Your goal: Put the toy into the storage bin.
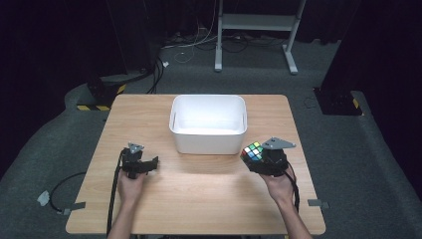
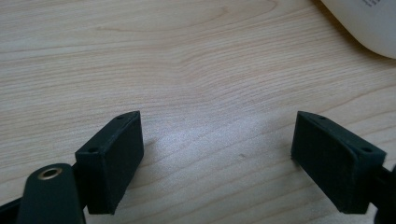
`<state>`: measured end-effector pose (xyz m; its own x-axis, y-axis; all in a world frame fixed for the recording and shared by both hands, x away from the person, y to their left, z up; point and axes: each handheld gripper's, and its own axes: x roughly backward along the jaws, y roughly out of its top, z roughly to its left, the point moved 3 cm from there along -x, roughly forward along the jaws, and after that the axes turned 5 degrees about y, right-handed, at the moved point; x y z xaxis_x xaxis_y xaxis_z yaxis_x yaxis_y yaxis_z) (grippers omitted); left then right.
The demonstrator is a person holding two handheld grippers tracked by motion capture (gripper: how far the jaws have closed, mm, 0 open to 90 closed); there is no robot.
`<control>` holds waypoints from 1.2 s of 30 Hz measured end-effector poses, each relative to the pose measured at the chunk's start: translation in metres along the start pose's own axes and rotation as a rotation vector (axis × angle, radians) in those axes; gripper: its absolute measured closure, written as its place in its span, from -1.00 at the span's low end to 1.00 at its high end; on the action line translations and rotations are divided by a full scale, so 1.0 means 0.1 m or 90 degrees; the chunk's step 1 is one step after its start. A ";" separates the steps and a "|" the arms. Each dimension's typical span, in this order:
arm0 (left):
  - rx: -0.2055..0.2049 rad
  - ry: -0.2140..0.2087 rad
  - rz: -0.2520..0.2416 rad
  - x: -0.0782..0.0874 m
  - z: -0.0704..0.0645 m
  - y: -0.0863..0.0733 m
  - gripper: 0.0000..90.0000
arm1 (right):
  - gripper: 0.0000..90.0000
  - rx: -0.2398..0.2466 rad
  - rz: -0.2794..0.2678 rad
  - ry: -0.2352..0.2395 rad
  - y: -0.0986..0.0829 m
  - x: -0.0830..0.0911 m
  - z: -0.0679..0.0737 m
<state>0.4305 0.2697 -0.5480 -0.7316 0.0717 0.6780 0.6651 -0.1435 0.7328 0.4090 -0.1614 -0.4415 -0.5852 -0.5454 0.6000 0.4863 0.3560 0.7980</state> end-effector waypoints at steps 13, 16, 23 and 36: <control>-0.001 0.000 0.001 0.00 0.00 0.00 -0.62 | -0.24 0.008 0.003 0.013 0.06 0.07 0.01; -0.001 0.000 0.001 0.00 0.00 0.00 -0.62 | -0.24 0.004 0.007 0.017 0.08 0.05 -0.01; 0.000 0.000 0.000 0.00 0.00 0.00 -0.62 | -0.24 0.013 0.002 0.040 0.18 0.10 0.02; -0.001 0.000 0.001 0.00 0.00 0.00 -0.62 | -0.24 0.025 0.005 0.060 0.31 0.13 0.03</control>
<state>0.4303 0.2698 -0.5479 -0.7306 0.0716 0.6790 0.6659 -0.1454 0.7318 0.4145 -0.1554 -0.4085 -0.5176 -0.6109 0.5991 0.4636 0.3883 0.7964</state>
